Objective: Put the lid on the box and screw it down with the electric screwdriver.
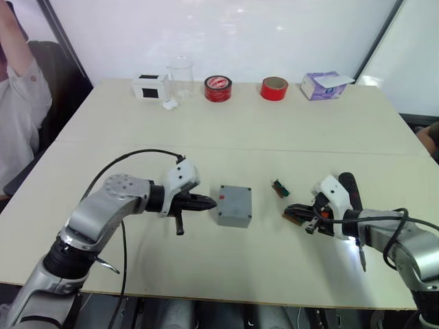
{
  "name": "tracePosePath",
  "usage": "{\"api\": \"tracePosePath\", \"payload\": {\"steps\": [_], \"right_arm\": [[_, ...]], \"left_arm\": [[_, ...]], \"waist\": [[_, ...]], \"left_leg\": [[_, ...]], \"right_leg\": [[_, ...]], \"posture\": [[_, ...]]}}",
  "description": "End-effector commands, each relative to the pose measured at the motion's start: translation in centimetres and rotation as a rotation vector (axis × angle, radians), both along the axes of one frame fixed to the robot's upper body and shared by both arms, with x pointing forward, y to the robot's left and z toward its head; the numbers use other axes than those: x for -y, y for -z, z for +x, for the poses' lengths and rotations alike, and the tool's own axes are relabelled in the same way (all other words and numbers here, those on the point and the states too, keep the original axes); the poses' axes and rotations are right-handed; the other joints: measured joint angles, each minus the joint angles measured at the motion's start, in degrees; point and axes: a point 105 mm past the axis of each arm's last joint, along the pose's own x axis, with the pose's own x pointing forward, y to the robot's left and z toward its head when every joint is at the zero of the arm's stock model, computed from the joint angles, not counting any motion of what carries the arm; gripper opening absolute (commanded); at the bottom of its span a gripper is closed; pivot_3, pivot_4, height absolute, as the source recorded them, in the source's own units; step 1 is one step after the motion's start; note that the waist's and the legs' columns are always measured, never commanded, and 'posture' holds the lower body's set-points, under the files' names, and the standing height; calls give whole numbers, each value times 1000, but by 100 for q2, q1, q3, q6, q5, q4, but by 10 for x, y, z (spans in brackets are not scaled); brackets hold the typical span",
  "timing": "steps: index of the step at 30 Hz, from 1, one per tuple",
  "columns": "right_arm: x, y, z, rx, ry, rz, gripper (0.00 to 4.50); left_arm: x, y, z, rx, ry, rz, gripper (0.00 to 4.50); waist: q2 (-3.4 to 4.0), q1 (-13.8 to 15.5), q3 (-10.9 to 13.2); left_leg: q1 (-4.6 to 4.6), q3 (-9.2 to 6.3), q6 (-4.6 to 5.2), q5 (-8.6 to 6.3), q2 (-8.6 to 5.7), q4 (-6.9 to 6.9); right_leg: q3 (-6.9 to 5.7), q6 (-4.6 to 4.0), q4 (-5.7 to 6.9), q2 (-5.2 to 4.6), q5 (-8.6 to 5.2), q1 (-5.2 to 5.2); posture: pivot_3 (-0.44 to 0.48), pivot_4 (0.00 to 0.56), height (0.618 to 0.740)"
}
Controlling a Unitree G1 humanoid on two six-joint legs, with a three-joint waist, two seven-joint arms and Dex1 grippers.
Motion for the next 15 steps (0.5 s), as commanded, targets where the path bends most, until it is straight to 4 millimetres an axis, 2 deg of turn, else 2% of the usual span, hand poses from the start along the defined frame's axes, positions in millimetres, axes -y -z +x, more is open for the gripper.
{"api": "tracePosePath", "payload": {"steps": [1, 6, 15], "right_arm": [[-3, -7, 2, 38, -10, -2, 52], [-1, -9, 3, 49, -4, -8, 52], [-1, -29, 6, 109, -23, -2, 52]], "left_arm": [[-1, -4, -1, 26, 12, 2, 0], [0, -3, -1, 25, 13, 3, 0], [0, -3, -1, 22, 15, -5, 0]], "waist": [[0, 1, 0], [0, 1, 0], [0, 4, 0]], "left_leg": [[0, 0, 0, 0, 0, 0], [0, 0, 0, 0, 0, 0], [0, 0, 0, 0, 0, 0]], "right_leg": [[0, 0, 0, 0, 0, 0], [0, -2, 0, 0, -1, 0], [0, -1, 0, 0, -1, 0]], "posture": [[0, 150, 740], [0, 150, 740], [0, 150, 740]]}}
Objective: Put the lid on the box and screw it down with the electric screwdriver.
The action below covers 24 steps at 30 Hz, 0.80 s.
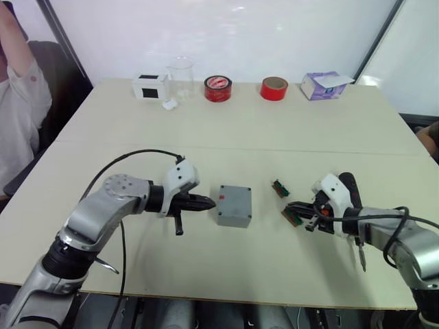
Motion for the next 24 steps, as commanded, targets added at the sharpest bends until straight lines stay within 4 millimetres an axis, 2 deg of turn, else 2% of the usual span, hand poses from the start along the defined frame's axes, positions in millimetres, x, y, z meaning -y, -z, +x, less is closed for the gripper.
{"api": "tracePosePath", "payload": {"steps": [1, 5, 8, 13, 19, 24], "right_arm": [[-2, -23, 1, 80, -32, -1, 52], [-6, -35, 0, 105, -61, -6, 52], [-17, -46, 0, 134, -110, 0, 52], [-51, -63, 3, 176, -208, 81, 52], [-74, -61, 10, 174, -267, 105, 52], [-82, -55, 17, 173, -291, 103, 52]], "left_arm": [[1, -3, -1, 20, 18, -9, 0], [-1, -4, -1, 17, 14, -13, 0], [-6, -6, 1, 19, -3, -14, 0], [-17, -11, 5, 19, -39, -19, 0], [-22, -16, 8, 27, -73, -32, 0], [-21, -18, 8, 29, -95, -50, 0]], "waist": [[0, 1, 0], [0, -4, 0], [0, -6, 0], [-2, -32, 1], [-3, 4, 2], [-4, -8, 3]], "left_leg": [[0, 0, 0, 0, 0, 0], [0, 0, 0, 0, 0, 0], [0, -1, 0, 0, 1, 0], [1, -2, 0, 0, 4, -1], [-2, -1, 0, 0, 2, -1], [-3, 1, 0, 0, -1, 0]], "right_leg": [[0, 0, 0, 0, 0, 0], [0, 0, 0, 0, 0, 0], [0, 0, 0, 0, 0, 0], [-1, 0, 1, 3, 0, -1], [-2, 1, -1, -2, 1, -1], [-1, 1, -1, -6, 1, -1]], "posture": [[0, 150, 740], [0, 150, 740], [0, 150, 740], [0, 150, 740], [0, 150, 740], [0, 150, 740]]}}
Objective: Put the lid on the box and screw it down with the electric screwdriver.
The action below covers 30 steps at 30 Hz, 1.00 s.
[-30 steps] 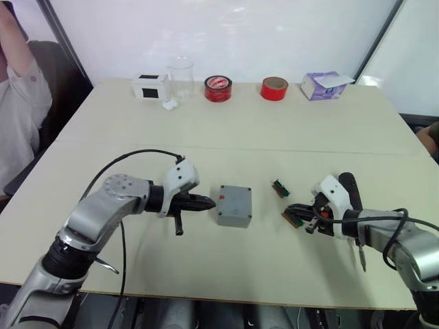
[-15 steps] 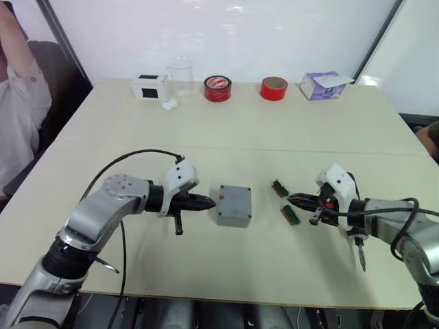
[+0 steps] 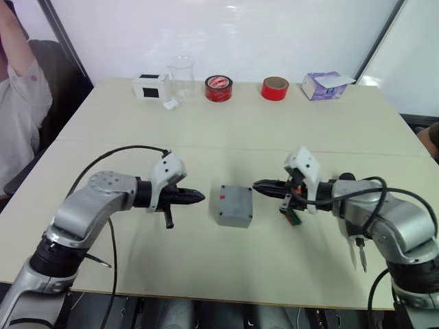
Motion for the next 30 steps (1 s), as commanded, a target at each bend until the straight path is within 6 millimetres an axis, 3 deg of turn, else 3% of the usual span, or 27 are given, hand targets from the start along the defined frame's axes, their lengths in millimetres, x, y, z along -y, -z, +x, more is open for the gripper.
{"api": "tracePosePath", "payload": {"steps": [1, 14, 30], "right_arm": [[-6, -6, 5, 49, -23, 7, 52], [-5, 5, 12, 48, -22, -28, 52], [2, 2, 11, 37, -1, -20, 52]], "left_arm": [[2, -11, -3, 34, -8, -33, 0], [4, -10, -6, 26, -19, -35, 0], [9, -7, -5, 21, -4, -38, 0]], "waist": [[0, -5, 0], [0, -6, 0], [0, -4, 0]], "left_leg": [[0, -1, 0, 0, 1, 0], [1, -1, 0, 0, 1, -1], [1, -1, 0, 0, 1, -1]], "right_leg": [[-1, 1, 0, 2, 0, 0], [-1, 1, 2, 3, 1, -1], [-1, 1, 2, 3, 1, 0]], "posture": [[0, 150, 740], [0, 150, 740], [0, 150, 740]]}}
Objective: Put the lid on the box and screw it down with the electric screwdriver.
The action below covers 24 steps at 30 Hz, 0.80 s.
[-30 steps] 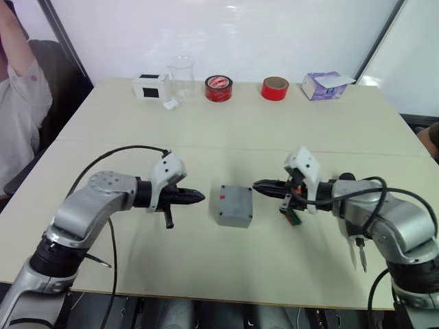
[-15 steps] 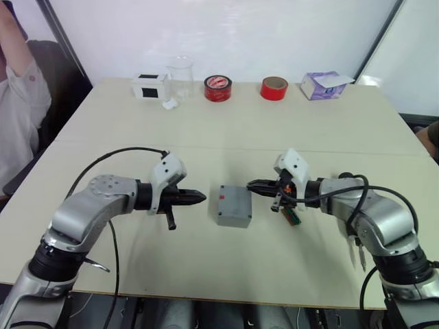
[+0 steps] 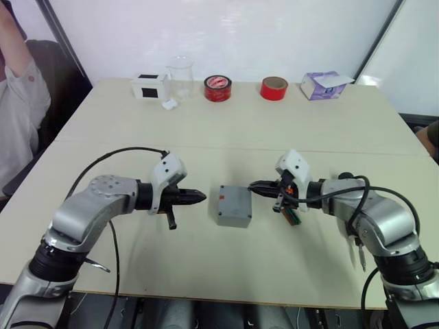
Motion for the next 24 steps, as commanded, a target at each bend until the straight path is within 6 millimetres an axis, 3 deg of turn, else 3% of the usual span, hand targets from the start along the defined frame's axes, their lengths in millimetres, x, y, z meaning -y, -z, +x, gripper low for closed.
{"api": "tracePosePath", "payload": {"steps": [1, 13, 16, 22, 24], "right_arm": [[2, -10, 0, 41, 2, 3, 52], [-1, -2, -1, 31, -25, -31, 52], [-2, -3, -2, 35, -32, -29, 769], [-2, -9, -2, 45, -28, -24, 2977], [1, -15, 0, 51, -5, 5, 2977]], "left_arm": [[5, -9, -2, 40, 27, -13, 0], [6, -10, -4, 49, 29, -16, 0], [7, -11, -5, 49, 32, -26, 0], [10, -13, -3, 86, 36, -29, 0], [12, -16, 0, 135, 24, -31, 0]], "waist": [[0, 0, 0], [0, 1, 0], [0, -1, 0], [0, 0, 0], [0, 1, 0]], "left_leg": [[0, 0, 0, 0, 0, 0], [0, 0, 0, 0, 0, 0], [0, 0, 0, 0, 0, 0], [0, 0, 0, 0, 0, 0], [0, 0, 0, 0, 0, 0]], "right_leg": [[0, 0, 0, 0, 0, 0], [0, 0, 0, 0, 0, 0], [0, 0, -1, 0, 0, 0], [0, 0, 0, 0, 0, 0], [0, 0, -1, 0, 0, 0]], "posture": [[0, 150, 740], [0, 150, 740], [0, 150, 740], [0, 150, 740], [0, 150, 740]]}}
